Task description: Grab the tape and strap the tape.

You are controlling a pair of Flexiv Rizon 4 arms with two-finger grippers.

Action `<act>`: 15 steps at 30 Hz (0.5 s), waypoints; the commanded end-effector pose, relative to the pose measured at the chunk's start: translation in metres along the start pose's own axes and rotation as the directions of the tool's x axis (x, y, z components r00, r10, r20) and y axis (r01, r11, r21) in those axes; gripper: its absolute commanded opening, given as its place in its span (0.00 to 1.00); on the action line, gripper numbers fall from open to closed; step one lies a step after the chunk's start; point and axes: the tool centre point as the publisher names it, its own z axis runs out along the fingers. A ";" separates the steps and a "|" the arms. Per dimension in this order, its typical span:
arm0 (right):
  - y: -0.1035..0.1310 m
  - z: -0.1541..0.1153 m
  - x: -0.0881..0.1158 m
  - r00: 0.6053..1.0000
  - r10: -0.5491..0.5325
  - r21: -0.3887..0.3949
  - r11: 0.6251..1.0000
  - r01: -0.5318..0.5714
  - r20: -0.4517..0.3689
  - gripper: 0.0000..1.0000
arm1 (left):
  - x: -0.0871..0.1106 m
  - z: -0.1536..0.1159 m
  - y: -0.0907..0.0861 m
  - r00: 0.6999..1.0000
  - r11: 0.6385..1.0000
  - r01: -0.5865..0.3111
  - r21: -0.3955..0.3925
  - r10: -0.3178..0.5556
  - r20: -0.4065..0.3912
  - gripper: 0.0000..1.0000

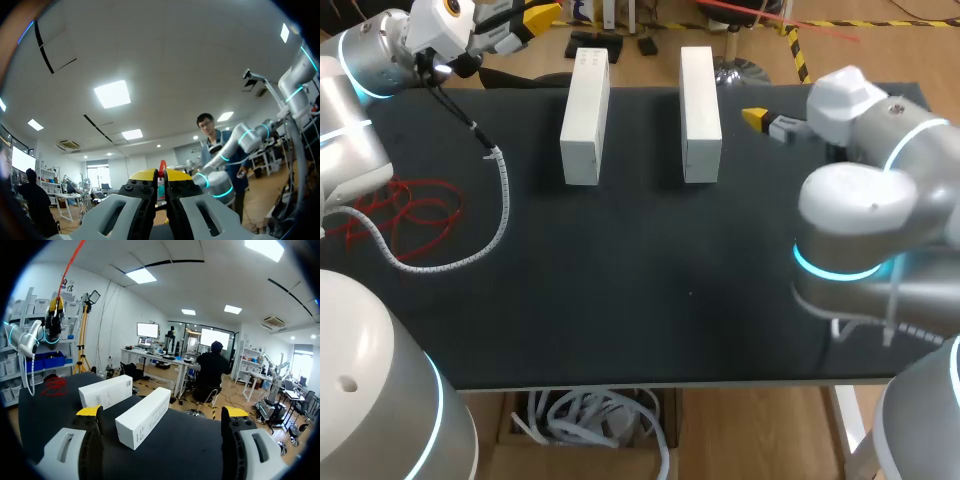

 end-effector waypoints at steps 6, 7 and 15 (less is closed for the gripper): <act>0.005 -0.023 0.042 0.979 0.119 -0.183 0.979 -0.088 0.168 1.00 | -0.001 -0.001 0.001 1.000 1.000 0.000 0.002 0.000 -0.003 0.00; 0.006 -0.026 0.046 0.974 0.151 -0.192 0.974 -0.117 0.171 1.00 | -0.001 -0.001 0.001 1.000 1.000 0.000 0.002 0.000 -0.003 0.00; 0.010 -0.036 0.055 0.967 0.212 -0.198 0.963 -0.182 0.142 1.00 | -0.001 -0.001 0.001 1.000 1.000 0.000 0.002 0.000 -0.003 0.00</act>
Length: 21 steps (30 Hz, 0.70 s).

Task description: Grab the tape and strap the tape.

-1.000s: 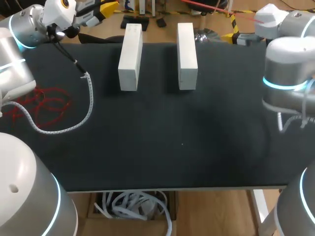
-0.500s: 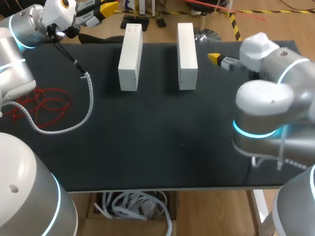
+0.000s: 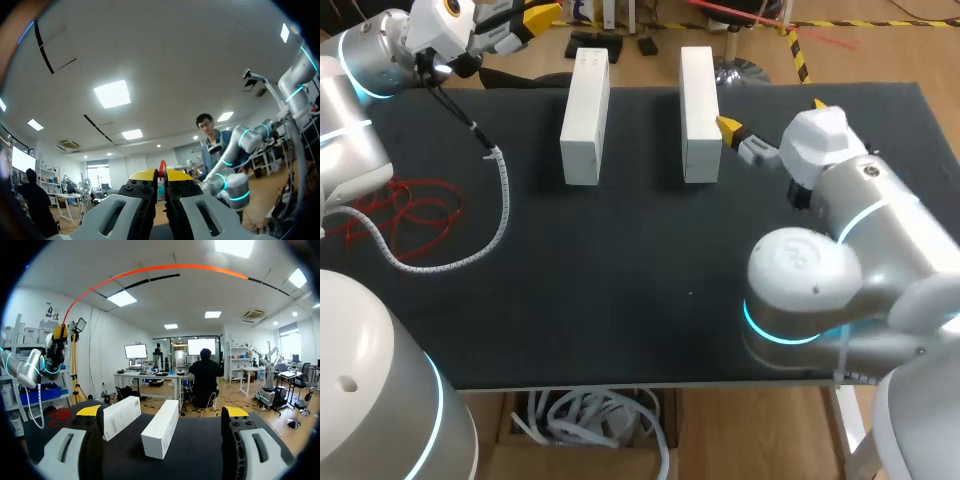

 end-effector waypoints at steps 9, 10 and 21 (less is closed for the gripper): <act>-0.004 0.000 0.004 0.998 0.002 -0.030 1.000 0.000 0.058 1.00 | -0.001 -0.001 0.001 1.000 1.000 0.000 0.002 0.000 -0.003 0.00; -0.004 0.000 0.004 0.998 0.002 -0.030 1.000 0.000 0.058 1.00 | -0.001 -0.001 0.001 1.000 1.000 0.000 0.002 0.000 -0.003 0.00; 0.004 -0.004 0.004 0.711 0.693 -0.216 0.717 -0.663 0.118 1.00 | -0.001 -0.001 0.001 1.000 1.000 0.000 0.002 0.000 -0.003 0.00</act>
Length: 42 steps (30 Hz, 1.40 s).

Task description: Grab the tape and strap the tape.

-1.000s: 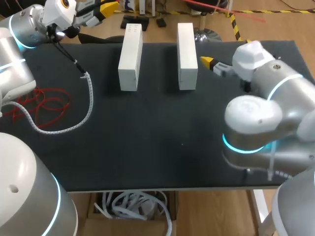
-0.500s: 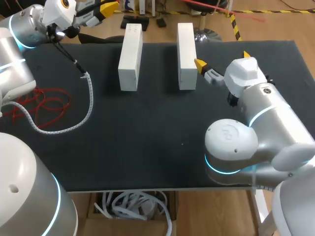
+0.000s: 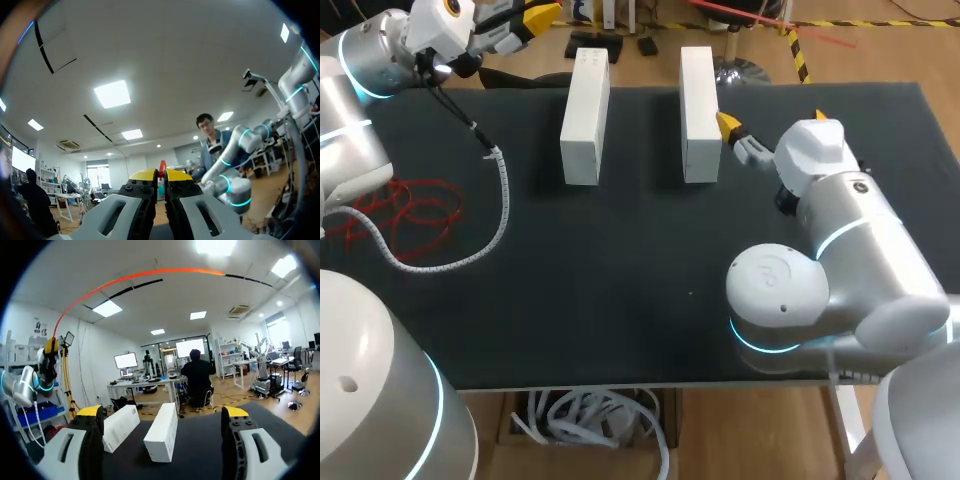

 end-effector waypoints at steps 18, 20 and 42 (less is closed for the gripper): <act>0.009 -0.009 0.030 -0.119 0.993 -0.025 -0.119 -0.993 0.020 1.00 | 0.000 -0.001 0.001 1.000 1.000 0.000 0.002 0.000 -0.003 0.00; 0.009 -0.009 0.030 -0.119 0.993 -0.025 -0.119 -0.993 0.020 1.00 | 0.000 -0.001 0.001 1.000 1.000 0.000 0.002 0.000 -0.003 0.00; 0.044 -0.012 0.051 -0.509 0.857 -0.025 -0.512 -0.858 -0.086 1.00 | 0.000 -0.001 0.001 1.000 1.000 0.000 0.002 0.000 -0.003 0.00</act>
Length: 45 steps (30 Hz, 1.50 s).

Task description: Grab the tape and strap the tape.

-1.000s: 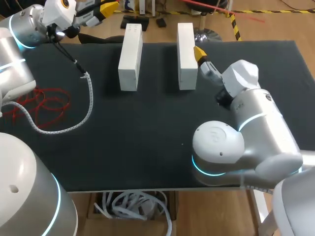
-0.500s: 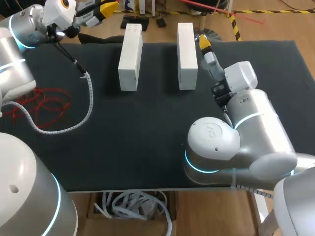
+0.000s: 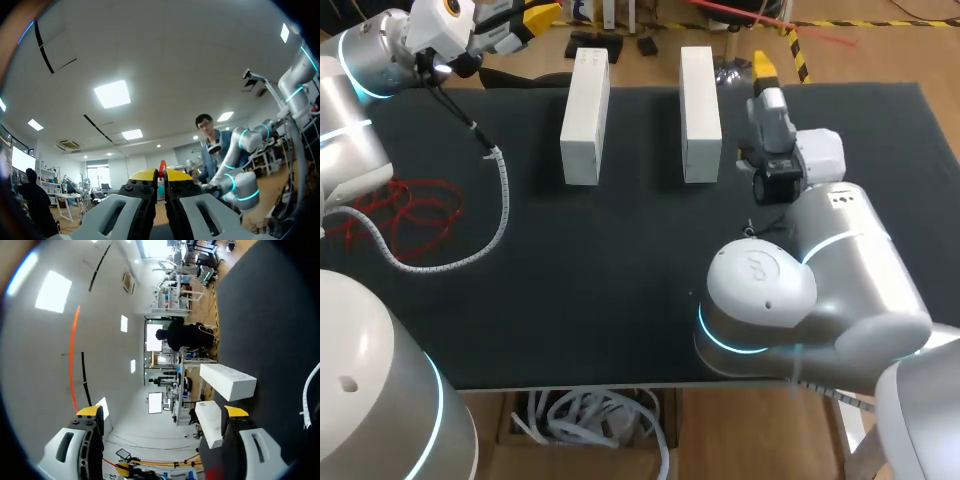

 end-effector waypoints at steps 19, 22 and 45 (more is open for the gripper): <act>0.000 -0.016 0.071 0.816 0.566 -0.033 0.819 -0.573 -0.115 1.00 | 0.000 -0.001 0.001 1.000 1.000 0.000 0.002 0.000 -0.003 0.00; 0.002 -0.018 0.075 0.842 0.527 -0.044 0.844 -0.534 -0.111 1.00 | 0.000 -0.001 0.001 1.000 1.000 0.000 0.002 0.000 -0.003 0.00; 0.031 0.000 0.112 0.944 0.328 -0.045 0.943 -0.329 -0.025 1.00 | 0.000 -0.001 0.001 1.000 1.000 0.000 0.002 0.000 -0.003 0.00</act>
